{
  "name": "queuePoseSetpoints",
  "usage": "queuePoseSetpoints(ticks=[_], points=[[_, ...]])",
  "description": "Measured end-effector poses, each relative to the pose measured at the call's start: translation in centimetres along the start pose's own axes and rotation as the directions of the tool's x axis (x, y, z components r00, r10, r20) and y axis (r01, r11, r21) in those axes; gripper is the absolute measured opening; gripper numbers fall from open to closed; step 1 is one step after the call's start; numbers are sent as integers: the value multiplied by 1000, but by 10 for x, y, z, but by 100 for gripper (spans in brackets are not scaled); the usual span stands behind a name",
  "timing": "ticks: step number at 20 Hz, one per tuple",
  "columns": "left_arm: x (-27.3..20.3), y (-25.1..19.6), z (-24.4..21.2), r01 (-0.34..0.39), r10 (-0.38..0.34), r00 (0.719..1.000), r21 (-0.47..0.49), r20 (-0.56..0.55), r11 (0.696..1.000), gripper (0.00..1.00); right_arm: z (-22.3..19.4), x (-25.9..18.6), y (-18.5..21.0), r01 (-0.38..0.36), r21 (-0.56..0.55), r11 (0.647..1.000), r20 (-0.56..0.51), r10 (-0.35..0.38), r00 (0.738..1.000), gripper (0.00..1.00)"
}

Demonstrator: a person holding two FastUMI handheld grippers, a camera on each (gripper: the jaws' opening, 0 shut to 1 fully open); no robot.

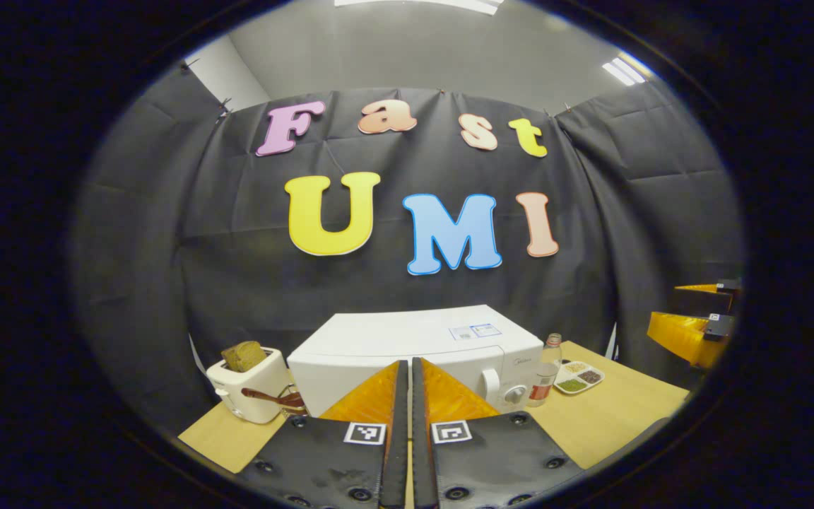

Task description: Open the microwave oven with the left hand, put the food in, and close the microwave oven.

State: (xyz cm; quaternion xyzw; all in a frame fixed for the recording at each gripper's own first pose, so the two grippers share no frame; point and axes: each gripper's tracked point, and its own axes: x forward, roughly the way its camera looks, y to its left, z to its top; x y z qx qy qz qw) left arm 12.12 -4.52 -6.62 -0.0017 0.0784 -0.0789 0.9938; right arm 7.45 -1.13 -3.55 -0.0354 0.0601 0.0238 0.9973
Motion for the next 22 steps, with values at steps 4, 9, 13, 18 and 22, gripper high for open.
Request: queuePoseSetpoints(ticks=[4,9,13,18,22], points=[[-48,34,12,-44,45,999,-19,28,999,10,13,-17,25,-2,-4,1000,54,2,999,97],[-95,67,6,-86,88,996,-47,36,995,9,14,-47,55,-13,0,1000,74,13,997,97],[-127,87,0,-98,101,994,-48,49,994,61,10,-66,76,-23,14,1000,75,22,997,97],[-150,114,11,-137,140,985,-38,105,990,97,11,-77,93,-40,19,999,74,39,997,97],[-157,116,26,-145,142,979,8,146,989,97,22,-83,97,-34,33,999,100,31,995,98]])
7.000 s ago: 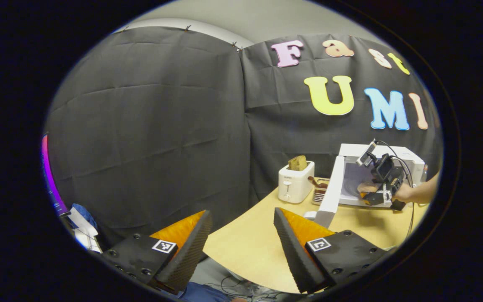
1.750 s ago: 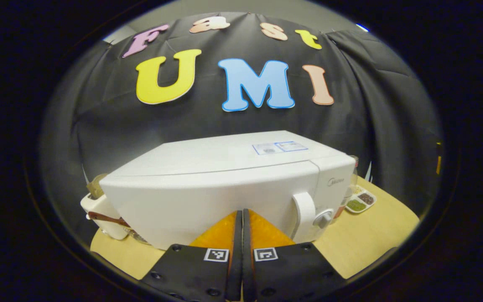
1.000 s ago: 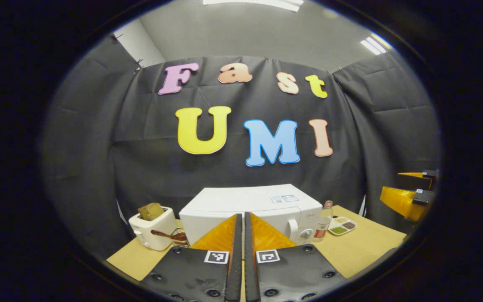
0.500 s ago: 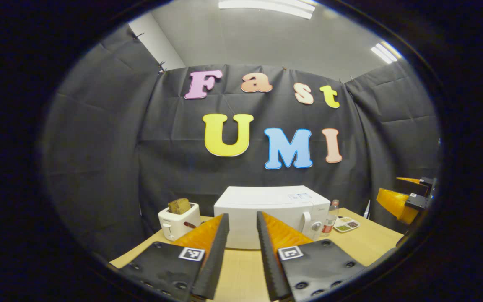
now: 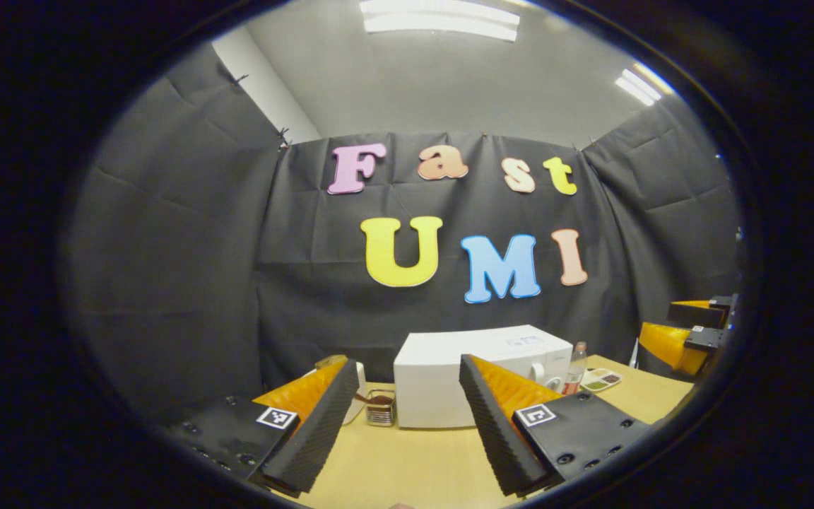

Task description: Open the microwave oven with the left hand, put the food in, and close the microwave oven.

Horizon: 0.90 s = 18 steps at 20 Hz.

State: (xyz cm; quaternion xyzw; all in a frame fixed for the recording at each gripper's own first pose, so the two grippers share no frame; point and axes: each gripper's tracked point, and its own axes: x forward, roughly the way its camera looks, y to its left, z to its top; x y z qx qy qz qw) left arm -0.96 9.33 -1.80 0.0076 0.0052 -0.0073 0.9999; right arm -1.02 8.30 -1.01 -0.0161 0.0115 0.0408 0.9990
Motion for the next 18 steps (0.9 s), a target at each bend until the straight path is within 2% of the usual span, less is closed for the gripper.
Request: queuePoseSetpoints(ticks=[10,12,14,15,18], points=[[-7,-19,6,41,-42,998,36,36,999,97,4,-1,2,-2,-16,1000,1,2,1000,97],[-3,-14,5,29,-30,999,43,27,999,94,4,0,2,-2,-19,1000,-1,2,1000,97],[-1,-10,5,19,-20,999,38,28,999,99,8,3,3,-2,-15,1000,4,2,1000,97],[0,-8,7,14,-15,999,35,31,999,96,9,4,3,-3,-14,1000,6,3,1000,97],[0,-2,6,4,-5,1000,36,28,999,99,13,9,8,-18,-27,999,11,19,1000,97]])
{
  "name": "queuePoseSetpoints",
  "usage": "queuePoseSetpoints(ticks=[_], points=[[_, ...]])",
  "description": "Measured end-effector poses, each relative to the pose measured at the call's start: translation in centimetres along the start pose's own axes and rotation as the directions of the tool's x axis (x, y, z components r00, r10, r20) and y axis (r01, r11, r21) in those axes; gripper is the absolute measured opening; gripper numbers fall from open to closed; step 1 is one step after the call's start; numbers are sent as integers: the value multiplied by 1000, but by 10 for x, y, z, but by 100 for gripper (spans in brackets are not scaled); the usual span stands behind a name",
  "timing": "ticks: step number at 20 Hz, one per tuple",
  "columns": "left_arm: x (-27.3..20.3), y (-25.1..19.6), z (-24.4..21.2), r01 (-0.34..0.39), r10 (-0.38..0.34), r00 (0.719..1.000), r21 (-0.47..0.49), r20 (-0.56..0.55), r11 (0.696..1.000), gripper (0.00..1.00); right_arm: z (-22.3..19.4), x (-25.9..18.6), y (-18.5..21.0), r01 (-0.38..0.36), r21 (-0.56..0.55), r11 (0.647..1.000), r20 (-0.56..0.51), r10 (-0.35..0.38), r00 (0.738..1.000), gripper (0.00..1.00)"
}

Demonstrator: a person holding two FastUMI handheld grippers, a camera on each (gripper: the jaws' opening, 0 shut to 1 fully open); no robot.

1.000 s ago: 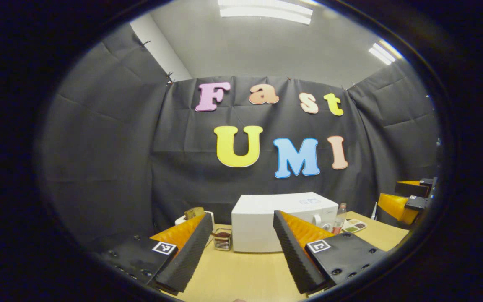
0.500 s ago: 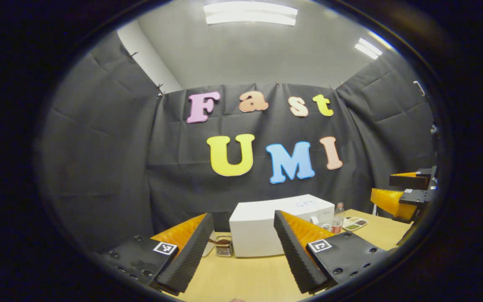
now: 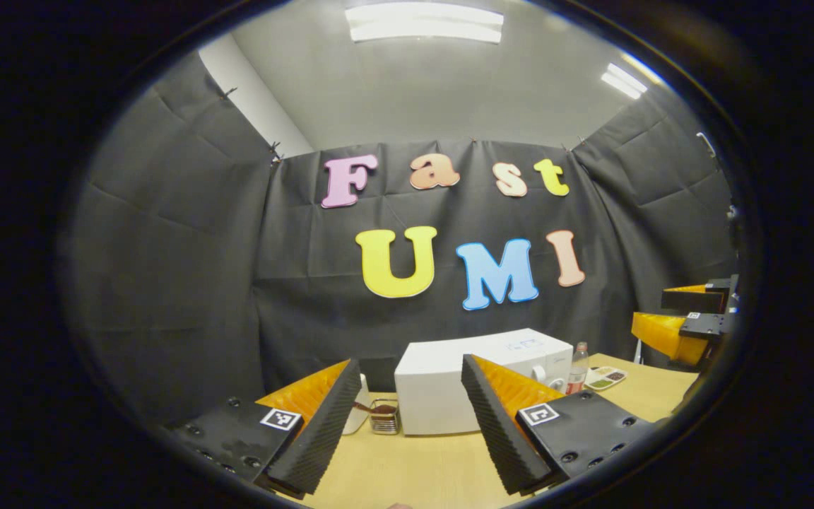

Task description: Open the microwave oven with the left hand, put the food in, and close the microwave oven.

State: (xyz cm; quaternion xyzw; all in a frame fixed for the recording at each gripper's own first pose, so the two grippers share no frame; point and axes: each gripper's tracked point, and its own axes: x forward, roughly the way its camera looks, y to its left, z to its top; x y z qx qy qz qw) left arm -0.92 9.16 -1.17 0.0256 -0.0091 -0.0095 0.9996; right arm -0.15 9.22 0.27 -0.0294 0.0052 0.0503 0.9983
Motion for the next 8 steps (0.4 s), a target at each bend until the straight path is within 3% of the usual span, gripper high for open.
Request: queuePoseSetpoints(ticks=[8], points=[[1,18,2,-29,29,1000,5,1,1000,99,12,7,7,-6,7,1000,26,6,1000,97]])
